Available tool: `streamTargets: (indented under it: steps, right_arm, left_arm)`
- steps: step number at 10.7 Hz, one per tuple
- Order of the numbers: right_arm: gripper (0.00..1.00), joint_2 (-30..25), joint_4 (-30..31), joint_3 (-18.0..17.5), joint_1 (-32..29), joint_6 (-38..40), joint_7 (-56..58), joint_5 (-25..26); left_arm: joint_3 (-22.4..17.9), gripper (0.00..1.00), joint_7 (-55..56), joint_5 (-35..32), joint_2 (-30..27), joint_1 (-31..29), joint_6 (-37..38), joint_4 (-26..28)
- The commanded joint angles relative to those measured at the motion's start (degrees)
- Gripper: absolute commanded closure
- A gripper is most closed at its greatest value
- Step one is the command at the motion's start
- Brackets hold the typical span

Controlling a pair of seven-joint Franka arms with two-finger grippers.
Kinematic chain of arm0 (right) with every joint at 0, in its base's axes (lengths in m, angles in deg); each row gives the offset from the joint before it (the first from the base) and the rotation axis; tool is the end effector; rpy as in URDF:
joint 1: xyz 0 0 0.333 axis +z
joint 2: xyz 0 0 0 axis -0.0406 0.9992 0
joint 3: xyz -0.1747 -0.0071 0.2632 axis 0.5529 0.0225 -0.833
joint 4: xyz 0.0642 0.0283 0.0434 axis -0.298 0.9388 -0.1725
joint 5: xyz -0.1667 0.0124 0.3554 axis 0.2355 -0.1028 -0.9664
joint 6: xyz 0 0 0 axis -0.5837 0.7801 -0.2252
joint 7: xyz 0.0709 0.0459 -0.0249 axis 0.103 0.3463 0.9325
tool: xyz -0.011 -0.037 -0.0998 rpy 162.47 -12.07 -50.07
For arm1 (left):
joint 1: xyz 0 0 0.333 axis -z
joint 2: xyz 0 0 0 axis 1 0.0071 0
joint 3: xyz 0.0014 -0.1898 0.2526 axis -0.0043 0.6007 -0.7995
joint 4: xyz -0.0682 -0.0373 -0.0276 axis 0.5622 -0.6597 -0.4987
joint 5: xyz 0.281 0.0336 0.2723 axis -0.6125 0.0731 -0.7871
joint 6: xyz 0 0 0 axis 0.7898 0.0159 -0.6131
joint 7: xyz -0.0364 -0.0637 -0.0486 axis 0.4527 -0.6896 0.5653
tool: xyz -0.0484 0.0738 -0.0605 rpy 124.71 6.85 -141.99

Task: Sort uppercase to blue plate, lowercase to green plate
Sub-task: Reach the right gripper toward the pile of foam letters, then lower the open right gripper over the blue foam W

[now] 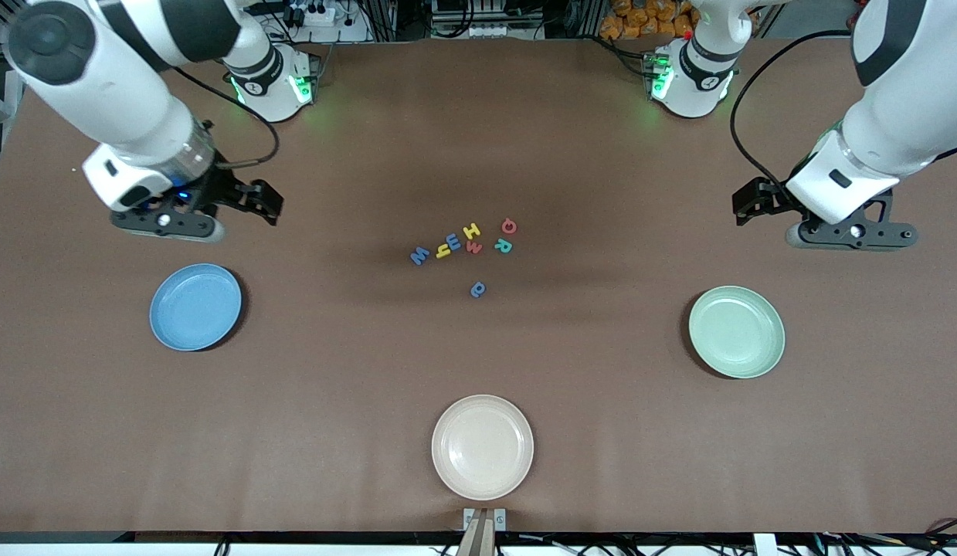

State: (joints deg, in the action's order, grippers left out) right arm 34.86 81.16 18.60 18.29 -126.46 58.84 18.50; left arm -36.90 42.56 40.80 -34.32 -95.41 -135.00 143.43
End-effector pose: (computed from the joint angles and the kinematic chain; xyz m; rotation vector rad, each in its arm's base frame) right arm 0.5327 0.1967 0.5285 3.1336 -0.2167 -0.0366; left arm 0.5564 -0.1260 0.5594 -3.1173 0.1279 0.0715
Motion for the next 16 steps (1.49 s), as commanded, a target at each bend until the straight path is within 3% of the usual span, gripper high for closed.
streamTargets:
  steps: [1, 5, 10, 12, 16]
  right_arm:
    - [0.0, -1.17, 8.53, 0.44, 3.45, -9.78, -5.57, -1.9]
    - [0.0, 1.36, 15.4, 0.36, 9.0, -20.61, -12.54, -1.9]
    - [0.0, 13.03, 17.62, 0.44, 16.2, -36.25, -21.56, -1.99]
    - [0.0, 17.18, 17.53, 0.44, 17.53, -38.82, -23.79, -1.99]
    - [0.0, 19.65, 19.02, 0.44, 17.62, -40.06, -23.7, -1.99]
  left_arm:
    - [0.64, 0.0, 0.96, 0.12, -1.46, -0.33, -4.32, 5.02]
    - [1.17, 0.0, 1.04, 0.03, -0.85, -0.33, -6.0, 6.09]
    - [1.26, 0.0, 1.13, 0.03, 1.26, -0.15, -8.9, 6.54]
    - [1.26, 0.0, 1.13, -0.06, 1.96, -0.15, -9.52, 6.54]
    - [1.26, 0.0, 1.13, -0.23, 3.28, -0.42, -11.01, 6.27]
